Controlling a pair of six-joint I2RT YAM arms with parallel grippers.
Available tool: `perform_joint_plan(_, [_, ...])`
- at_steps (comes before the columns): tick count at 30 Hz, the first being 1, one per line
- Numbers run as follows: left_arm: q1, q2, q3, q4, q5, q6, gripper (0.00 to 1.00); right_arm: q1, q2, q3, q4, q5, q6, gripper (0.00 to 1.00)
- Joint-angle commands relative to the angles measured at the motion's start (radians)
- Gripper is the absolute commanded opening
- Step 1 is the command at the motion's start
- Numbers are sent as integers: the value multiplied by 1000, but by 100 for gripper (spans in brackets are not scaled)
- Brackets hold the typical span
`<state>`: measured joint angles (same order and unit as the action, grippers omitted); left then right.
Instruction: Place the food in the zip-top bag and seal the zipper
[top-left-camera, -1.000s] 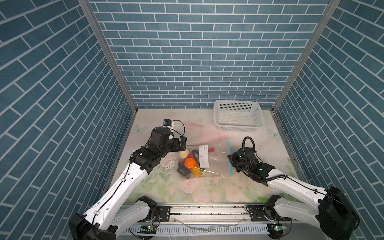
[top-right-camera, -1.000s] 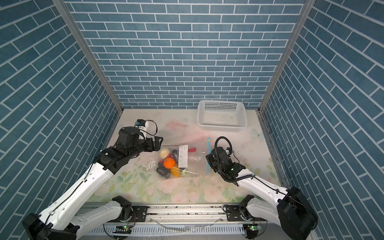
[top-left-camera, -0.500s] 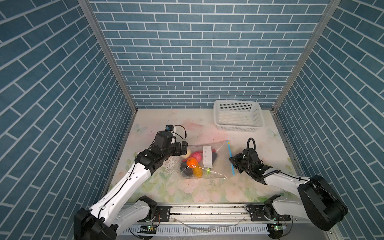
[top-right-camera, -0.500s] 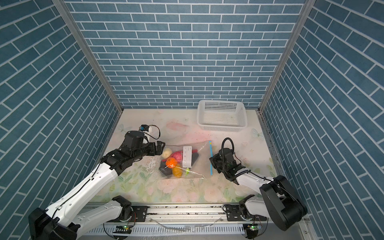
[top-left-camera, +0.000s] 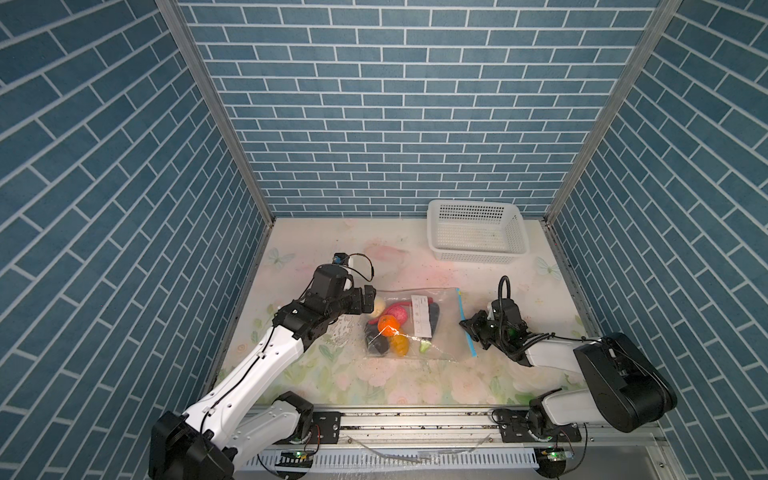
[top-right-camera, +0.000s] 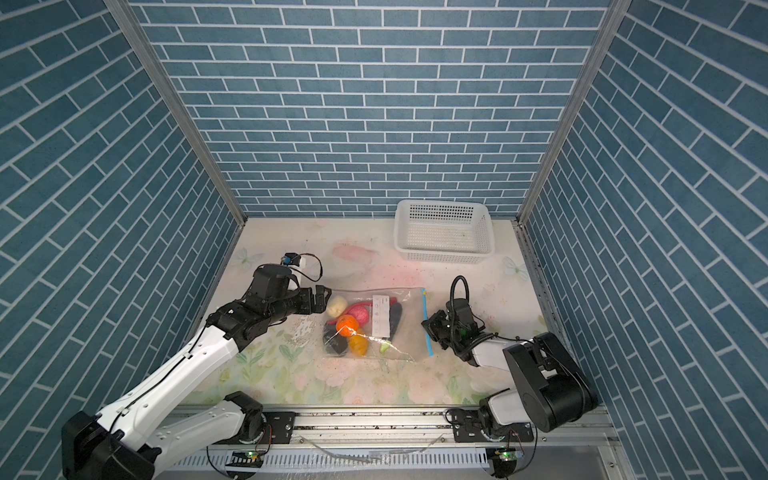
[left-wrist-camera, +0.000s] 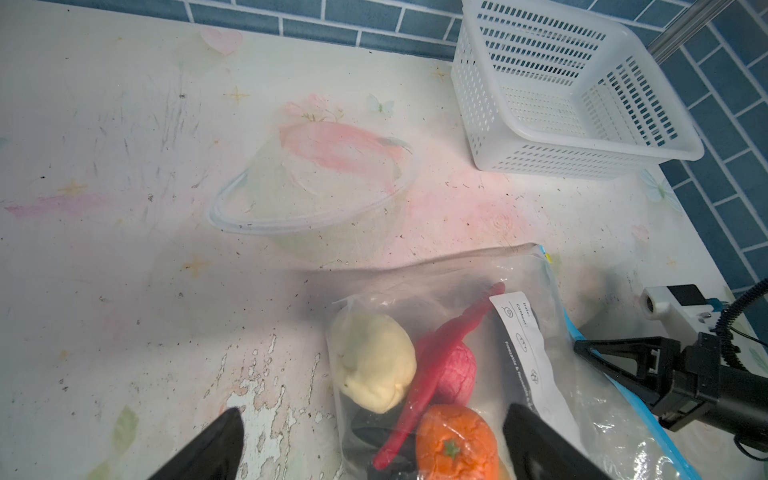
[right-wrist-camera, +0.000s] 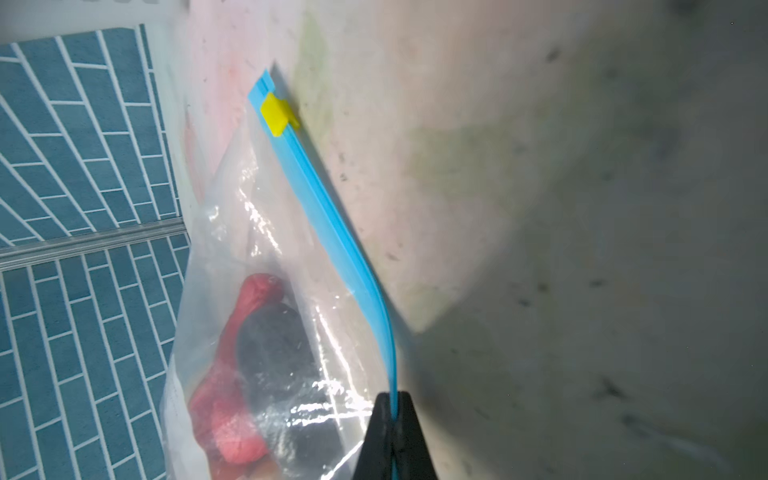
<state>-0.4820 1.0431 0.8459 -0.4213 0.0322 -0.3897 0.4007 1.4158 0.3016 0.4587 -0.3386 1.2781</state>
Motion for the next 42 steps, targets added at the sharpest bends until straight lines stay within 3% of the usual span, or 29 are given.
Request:
perform_joint_plan(1, [2, 17, 1, 13, 41, -1, 99, -31, 35, -32, -11, -4, -81, 0])
perform_joint_plan(5, [-11, 25, -10, 55, 195, -3, 93, -34, 46, 22, -35, -43, -115, 8])
perform_joint_plan(7, [-57, 22, -14, 77, 254, 5, 92, -34, 23, 52, -78, -54, -137, 20])
perform_joint_plan(13, [-208, 35, 7, 42, 314, 21, 88, -34, -152, 143, -314, -11, -281, 44])
perform_joint_plan(16, [-233, 78, -11, 46, 334, 6, 83, -34, -206, 206, -441, 31, -367, 55])
perform_joint_plan(21, [-234, 168, -25, 100, 367, -21, 77, -34, -212, 287, -549, 41, -433, 61])
perform_joint_plan(26, [-234, 235, -35, 108, 382, -22, 76, -34, -259, 339, -633, 61, -501, 76])
perform_joint_plan(29, [-234, 262, -42, 113, 393, -21, 75, -35, -293, 363, -662, 88, -534, 78])
perform_joint_plan(35, [-229, 263, -73, 71, 384, 2, 75, -39, -278, 438, -709, 104, -571, 93])
perform_joint_plan(42, [-215, 203, -52, 45, 336, 29, 80, -53, -290, 487, -727, 136, -668, 96])
